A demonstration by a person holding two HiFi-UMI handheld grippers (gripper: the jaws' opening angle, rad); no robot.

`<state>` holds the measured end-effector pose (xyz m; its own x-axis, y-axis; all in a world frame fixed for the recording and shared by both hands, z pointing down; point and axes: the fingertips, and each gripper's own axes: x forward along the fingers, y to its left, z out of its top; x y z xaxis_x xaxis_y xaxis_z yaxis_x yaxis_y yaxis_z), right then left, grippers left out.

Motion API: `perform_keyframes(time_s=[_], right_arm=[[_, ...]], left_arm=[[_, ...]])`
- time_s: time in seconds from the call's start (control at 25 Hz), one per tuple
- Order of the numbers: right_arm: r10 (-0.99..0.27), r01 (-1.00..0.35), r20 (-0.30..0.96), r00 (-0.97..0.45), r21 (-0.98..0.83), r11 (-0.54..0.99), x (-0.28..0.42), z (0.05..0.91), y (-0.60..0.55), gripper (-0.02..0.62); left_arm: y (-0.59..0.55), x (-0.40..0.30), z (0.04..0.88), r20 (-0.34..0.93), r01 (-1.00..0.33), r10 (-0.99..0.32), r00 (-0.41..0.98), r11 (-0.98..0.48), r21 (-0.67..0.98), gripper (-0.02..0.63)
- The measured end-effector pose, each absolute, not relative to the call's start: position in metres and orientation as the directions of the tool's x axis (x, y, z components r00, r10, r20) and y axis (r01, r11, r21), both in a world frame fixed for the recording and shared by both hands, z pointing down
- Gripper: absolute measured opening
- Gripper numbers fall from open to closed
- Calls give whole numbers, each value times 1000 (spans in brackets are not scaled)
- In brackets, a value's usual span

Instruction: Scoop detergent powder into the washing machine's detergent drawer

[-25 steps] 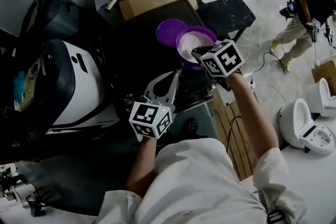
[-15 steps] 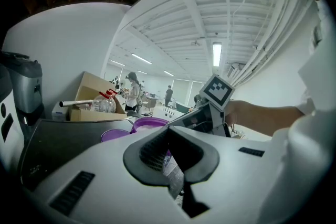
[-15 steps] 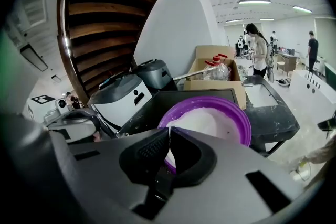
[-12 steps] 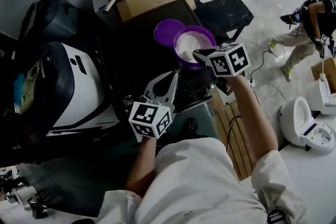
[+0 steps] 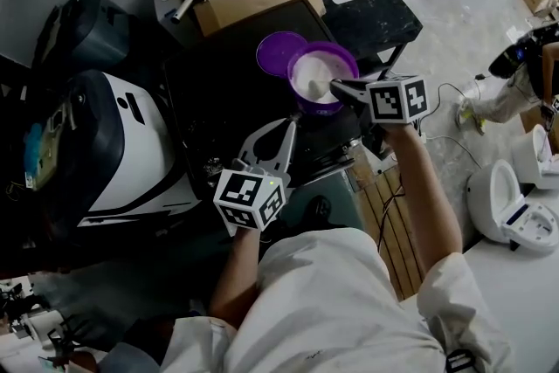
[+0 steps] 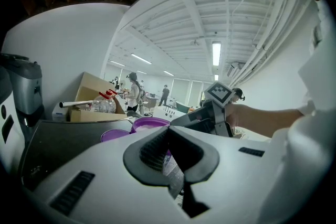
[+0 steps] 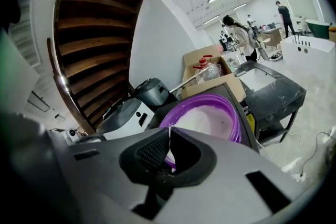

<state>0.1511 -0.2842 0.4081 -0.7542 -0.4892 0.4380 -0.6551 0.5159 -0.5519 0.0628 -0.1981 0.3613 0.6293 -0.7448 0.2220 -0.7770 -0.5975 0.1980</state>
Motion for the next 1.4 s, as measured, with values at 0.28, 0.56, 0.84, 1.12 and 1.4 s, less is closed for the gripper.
perform_keyframes(time_s=[0.28,0.56,0.84,1.12,1.4], right_arm=[[-549,-592,325,-770,-685,425,165,400,-288,11],[-607,-510,229,-761,-790,340,176,398,-289,11],[-668,-438,163,-726,-859,266,180,399,-282,11],[-714,-293,54,-698,-932,215,179,393,-274,11],[-734,-241,6,-679,-947,214,165,380,-253,11]], left_arm=[[-196,58,365,229,-785,-751,619,-587,198,18],[-191,53,368,239,-789,-752,614,-583,194,18],[-183,42,373,250,-787,-746,617,-584,199,18],[-175,29,376,251,-783,-742,622,-584,214,18],[-163,9,376,243,-777,-739,629,-586,230,18]])
